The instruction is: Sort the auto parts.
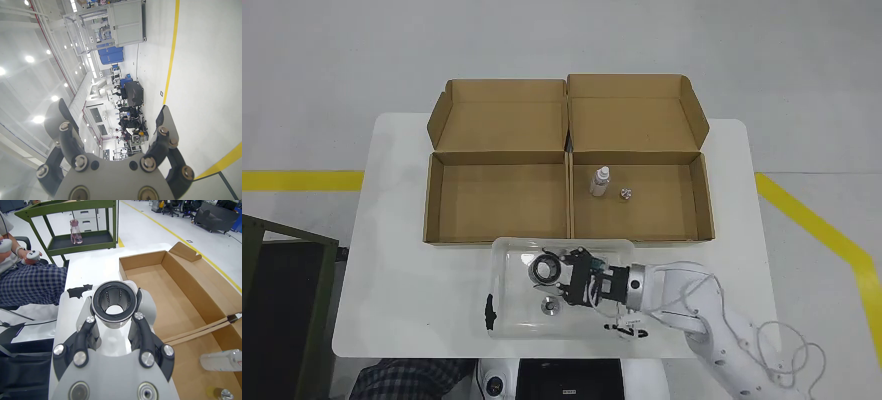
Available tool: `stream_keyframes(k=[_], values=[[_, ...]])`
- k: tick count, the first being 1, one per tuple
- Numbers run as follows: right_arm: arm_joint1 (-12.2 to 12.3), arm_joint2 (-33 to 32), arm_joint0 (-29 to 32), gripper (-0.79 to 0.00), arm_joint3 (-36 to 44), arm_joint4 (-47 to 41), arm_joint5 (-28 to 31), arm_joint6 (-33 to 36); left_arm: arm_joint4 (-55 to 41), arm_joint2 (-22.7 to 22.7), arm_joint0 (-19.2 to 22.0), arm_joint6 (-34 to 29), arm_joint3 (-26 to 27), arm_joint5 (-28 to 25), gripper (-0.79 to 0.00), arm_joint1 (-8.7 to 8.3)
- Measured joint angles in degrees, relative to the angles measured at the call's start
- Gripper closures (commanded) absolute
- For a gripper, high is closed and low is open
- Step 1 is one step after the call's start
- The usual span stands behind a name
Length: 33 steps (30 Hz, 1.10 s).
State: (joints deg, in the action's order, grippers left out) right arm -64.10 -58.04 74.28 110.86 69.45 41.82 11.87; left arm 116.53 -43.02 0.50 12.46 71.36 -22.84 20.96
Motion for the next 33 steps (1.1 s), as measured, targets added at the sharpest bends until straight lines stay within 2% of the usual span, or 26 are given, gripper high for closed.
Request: stream_keyframes(k=[8, 18, 24, 33], values=[[0.6, -4.2, 1.2, 0.0, -1.4, -7.4, 1.0, -1.9, 0.0, 0.0, 0.0, 0.0, 0.0, 0.0, -0.785, 0.0], [0.8, -5.5, 1.0, 0.0, -2.9, -10.9, 1.2, -1.8, 0.0, 0.0, 0.0, 0.0, 0.0, 0.0, -0.785, 0.0], [0.5, -4.2, -0.8, 0.0, -3.6, -9.2, -0.9, 0.0, 0.0, 0.0, 0.0, 0.0, 0.0, 0.0, -0.785, 0.0], [-1.2, 1.6, -8.2, 0.0, -7.0, -6.9, -5.2, 3.3, 0.0, 0.0, 0.0, 0.0, 0.0, 0.0, -0.785, 0.0]])
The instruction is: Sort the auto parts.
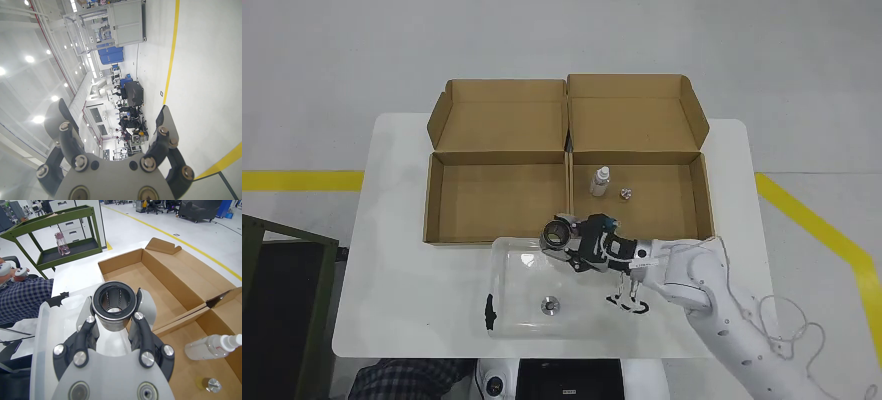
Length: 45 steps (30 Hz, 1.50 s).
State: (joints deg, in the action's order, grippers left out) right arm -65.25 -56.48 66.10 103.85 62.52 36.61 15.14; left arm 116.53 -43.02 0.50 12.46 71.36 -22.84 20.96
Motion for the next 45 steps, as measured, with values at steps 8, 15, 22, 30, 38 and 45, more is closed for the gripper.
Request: stream_keyframes(k=[8, 15, 22, 30, 38, 45], values=[[-2.2, 5.2, -8.5, 0.0, -4.7, 1.9, -5.2, 2.6, 0.0, 0.0, 0.0, 0.0, 0.0, 0.0, -0.785, 0.0], [-4.5, 9.3, -16.1, 0.0, -11.0, 3.3, -10.1, 5.0, 0.0, 0.0, 0.0, 0.0, 0.0, 0.0, -0.785, 0.0], [-7.4, 14.2, -22.5, 0.0, -19.0, 4.1, -14.3, 5.3, 0.0, 0.0, 0.0, 0.0, 0.0, 0.0, -0.785, 0.0], [-10.5, 18.7, -27.0, 0.0, -26.1, 4.6, -17.3, 6.1, 0.0, 0.0, 0.0, 0.0, 0.0, 0.0, -0.785, 0.0], [-12.6, 20.6, -29.1, 0.0, -30.8, 5.3, -18.8, 7.7, 0.0, 0.0, 0.0, 0.0, 0.0, 0.0, -0.785, 0.0], [-13.8, 21.0, -29.6, -0.157, -33.3, 5.6, -19.1, 8.9, 0.0, 0.0, 0.0, 0.0, 0.0, 0.0, -0.785, 0.0]])
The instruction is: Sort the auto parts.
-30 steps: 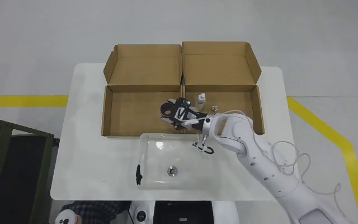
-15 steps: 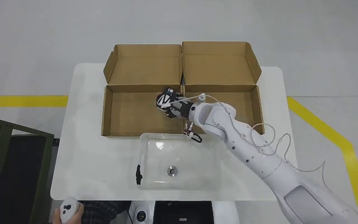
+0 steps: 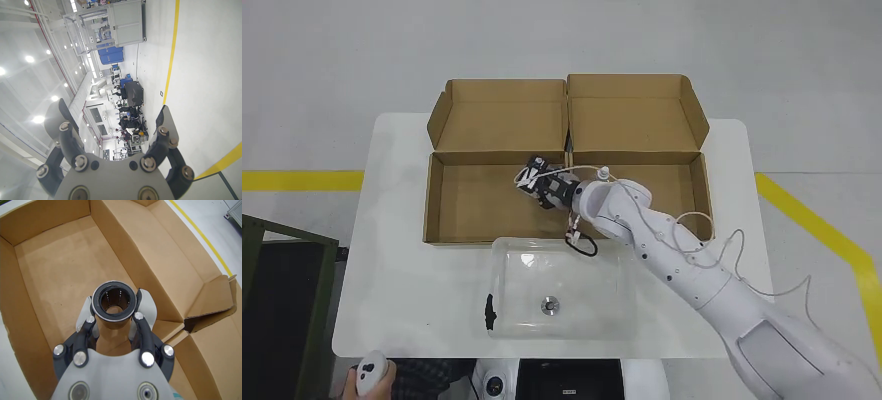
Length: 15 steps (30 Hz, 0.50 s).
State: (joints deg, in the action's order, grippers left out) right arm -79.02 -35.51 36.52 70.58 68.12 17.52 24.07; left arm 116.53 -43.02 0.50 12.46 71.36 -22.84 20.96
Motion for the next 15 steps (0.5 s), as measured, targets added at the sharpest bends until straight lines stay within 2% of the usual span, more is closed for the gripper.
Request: stream_keyframes(k=[3, 7, 8, 12, 15], values=[[-0.3, -0.2, 0.1, -0.311, -0.4, 0.4, 0.1, 0.5, 0.0, 0.0, 0.0, 0.0, 0.0, 0.0, -0.785, 0.0], [-0.5, -0.5, 0.4, -0.391, -0.3, 0.9, 0.6, 1.3, 0.0, 0.0, 0.0, 0.0, 0.0, 0.0, -0.785, 0.0], [-0.5, -0.7, 0.6, -0.456, -0.2, 1.0, 0.7, 1.6, 0.0, 0.0, 0.0, 0.0, 0.0, 0.0, -0.785, 0.0], [-0.5, -1.4, 1.1, -0.585, 0.5, 1.7, 1.2, 2.2, 0.0, 0.0, 0.0, 0.0, 0.0, 0.0, -0.785, 0.0], [-0.3, -2.3, 1.7, -0.622, 2.3, 2.6, 1.3, 2.6, 0.0, 0.0, 0.0, 0.0, 0.0, 0.0, -0.785, 0.0]])
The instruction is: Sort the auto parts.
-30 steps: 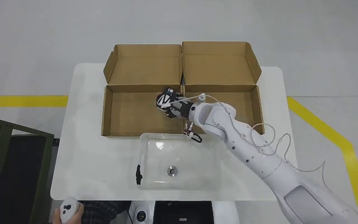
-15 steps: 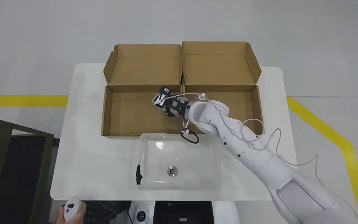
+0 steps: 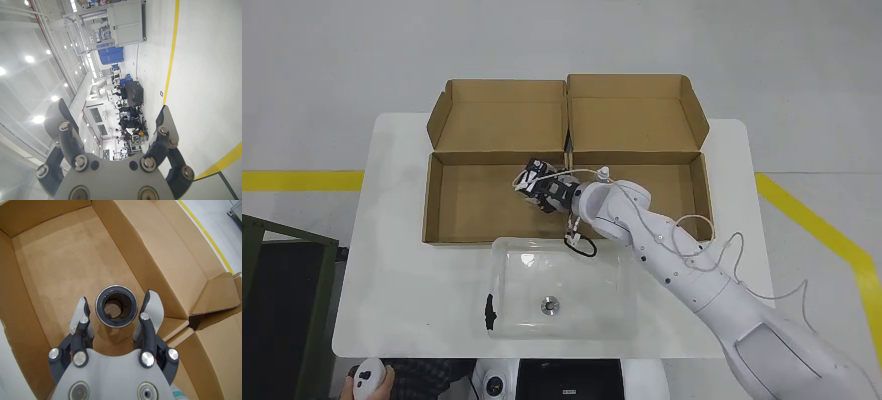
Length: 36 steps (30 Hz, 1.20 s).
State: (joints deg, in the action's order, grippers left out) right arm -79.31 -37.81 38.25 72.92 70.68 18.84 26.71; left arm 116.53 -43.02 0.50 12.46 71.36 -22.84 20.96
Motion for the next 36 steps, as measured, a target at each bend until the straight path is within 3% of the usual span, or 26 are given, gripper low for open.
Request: stream_keyframes(k=[10, 23, 36], values=[[2.1, -4.7, 6.2, -0.625, 13.2, 3.0, 4.4, 1.6, 0.0, 0.0, 0.0, 0.0, 0.0, 0.0, -0.785, 0.0], [6.5, -10.4, 23.1, -0.606, 34.9, 10.1, 14.6, 4.0, 0.0, 0.0, 0.0, 0.0, 0.0, 0.0, -0.785, 0.0], [10.3, -15.4, 37.0, -0.563, 44.3, 17.5, 25.3, -1.9, 0.0, 0.0, 0.0, 0.0, 0.0, 0.0, -0.785, 0.0]])
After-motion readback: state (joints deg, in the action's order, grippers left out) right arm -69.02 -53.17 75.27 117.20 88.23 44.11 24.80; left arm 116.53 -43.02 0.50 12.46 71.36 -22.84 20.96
